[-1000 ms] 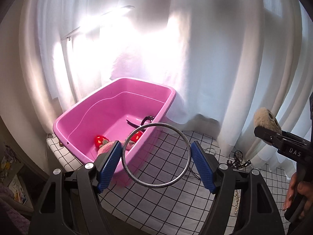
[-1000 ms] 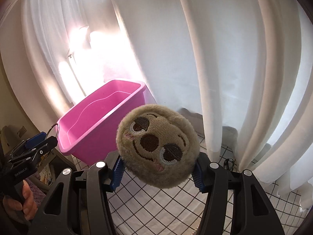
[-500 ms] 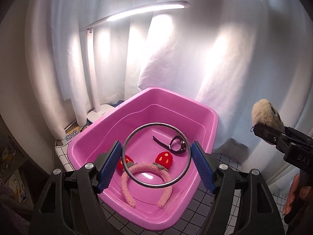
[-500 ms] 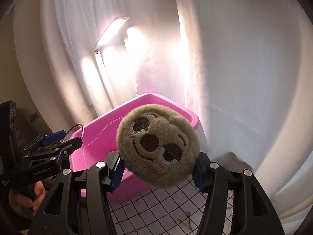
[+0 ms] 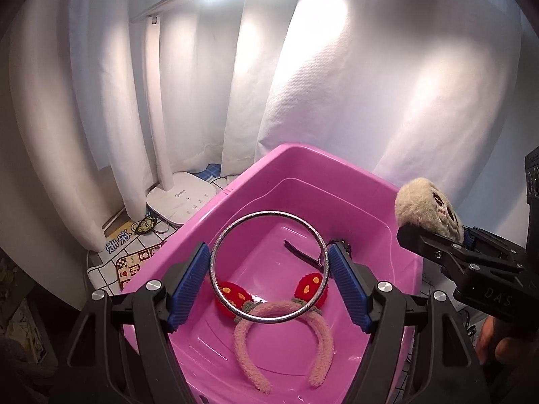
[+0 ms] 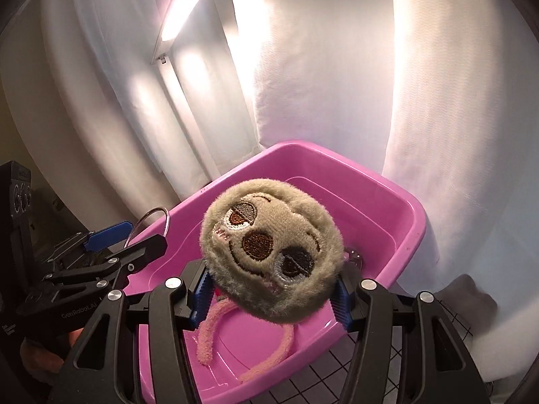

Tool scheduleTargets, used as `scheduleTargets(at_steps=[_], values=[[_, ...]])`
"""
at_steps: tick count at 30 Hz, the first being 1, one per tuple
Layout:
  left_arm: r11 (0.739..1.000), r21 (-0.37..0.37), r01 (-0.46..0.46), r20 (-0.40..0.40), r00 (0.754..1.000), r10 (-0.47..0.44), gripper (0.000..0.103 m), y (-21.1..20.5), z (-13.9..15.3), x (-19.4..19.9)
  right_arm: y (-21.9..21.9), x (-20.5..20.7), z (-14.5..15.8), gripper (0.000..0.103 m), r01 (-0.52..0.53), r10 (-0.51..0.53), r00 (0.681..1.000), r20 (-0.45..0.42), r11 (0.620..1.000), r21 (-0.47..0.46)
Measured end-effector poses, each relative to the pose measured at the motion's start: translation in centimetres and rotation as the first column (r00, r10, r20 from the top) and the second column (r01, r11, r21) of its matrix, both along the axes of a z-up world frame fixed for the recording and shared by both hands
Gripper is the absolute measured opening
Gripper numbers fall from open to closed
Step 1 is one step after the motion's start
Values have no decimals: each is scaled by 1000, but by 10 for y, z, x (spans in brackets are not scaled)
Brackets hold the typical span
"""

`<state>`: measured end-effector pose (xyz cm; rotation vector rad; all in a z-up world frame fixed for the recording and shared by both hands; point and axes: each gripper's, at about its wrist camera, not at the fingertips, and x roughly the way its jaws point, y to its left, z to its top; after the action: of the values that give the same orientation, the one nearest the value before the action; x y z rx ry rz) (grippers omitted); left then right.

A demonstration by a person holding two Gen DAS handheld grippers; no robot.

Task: Organize jewelry
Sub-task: 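Open the right tool over the tub while the left tool releases the ring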

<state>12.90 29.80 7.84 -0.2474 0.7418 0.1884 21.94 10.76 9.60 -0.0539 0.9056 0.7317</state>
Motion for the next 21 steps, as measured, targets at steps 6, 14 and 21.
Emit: scheduleTargets(at_steps=[6, 14, 21], values=[[1000, -11, 29, -4, 1000, -29, 71, 25, -4, 3, 25, 9, 3, 55, 12, -12, 1000, 2, 1000, -28], [998, -29, 49, -32, 998, -50, 71, 36, -15, 16, 55, 20, -15, 55, -13, 8, 999, -46, 995, -95], [997, -56, 52, -91, 994, -57, 71, 36, -29, 27, 65, 40, -41, 55, -35, 9, 991, -135, 981, -192]])
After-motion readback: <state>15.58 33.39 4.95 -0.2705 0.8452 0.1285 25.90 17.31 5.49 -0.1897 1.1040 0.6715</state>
